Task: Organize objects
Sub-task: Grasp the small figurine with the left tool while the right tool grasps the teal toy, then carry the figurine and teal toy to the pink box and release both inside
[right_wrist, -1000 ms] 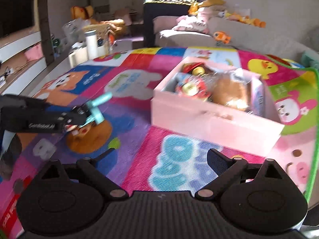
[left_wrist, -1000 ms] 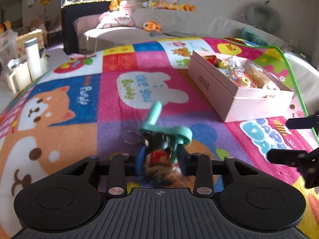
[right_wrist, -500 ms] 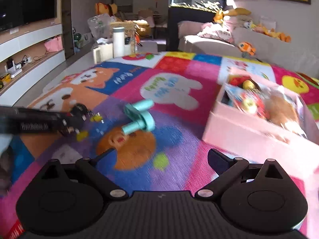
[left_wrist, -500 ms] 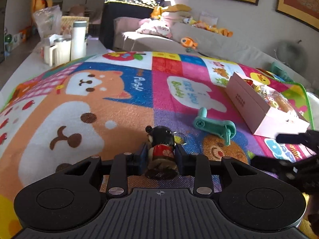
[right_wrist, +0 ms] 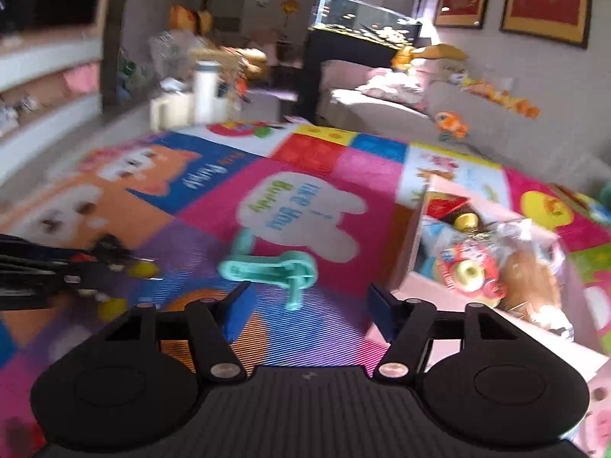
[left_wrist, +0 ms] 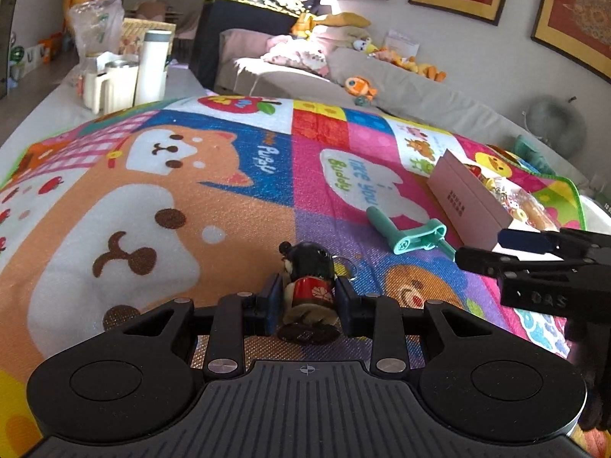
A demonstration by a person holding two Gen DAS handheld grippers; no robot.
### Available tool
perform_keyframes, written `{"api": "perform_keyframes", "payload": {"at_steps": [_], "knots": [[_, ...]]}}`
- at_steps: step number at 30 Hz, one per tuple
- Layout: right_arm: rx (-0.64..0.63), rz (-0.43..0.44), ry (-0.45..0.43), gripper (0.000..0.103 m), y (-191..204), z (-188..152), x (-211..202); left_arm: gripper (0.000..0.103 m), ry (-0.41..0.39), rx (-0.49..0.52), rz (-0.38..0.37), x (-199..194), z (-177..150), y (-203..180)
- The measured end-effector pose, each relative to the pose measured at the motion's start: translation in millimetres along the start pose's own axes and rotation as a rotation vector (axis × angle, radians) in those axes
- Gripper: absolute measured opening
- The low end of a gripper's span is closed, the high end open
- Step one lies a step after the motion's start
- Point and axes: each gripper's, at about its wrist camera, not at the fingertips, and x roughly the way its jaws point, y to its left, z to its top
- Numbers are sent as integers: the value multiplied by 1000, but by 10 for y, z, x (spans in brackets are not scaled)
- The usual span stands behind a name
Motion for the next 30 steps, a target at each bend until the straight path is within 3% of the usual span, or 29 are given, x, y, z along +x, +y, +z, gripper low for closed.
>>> {"api": "perform_keyframes", "payload": {"at_steps": [4,9,12,15,23,30], "knots": [[-43,17,-21,74,90,46,84,34,-1,-8,-6,-4,-3,15],[59,51,57,79,104,240,490,34,-1,-9,-7,-4,-4,19],[72,38,89,79,166,286,693,34,-1,-12,-9,-9,-6,22],[54,40,120,71,223,282,748,34,-1,-19,-13,-16,-8,31],[-6,106,88,71,183,39,94,34,-1,-18,-13,-14,-9,34],[90,42,59,71,-209,-349,-635,34,4,23,21,-3,-10,-48]]}}
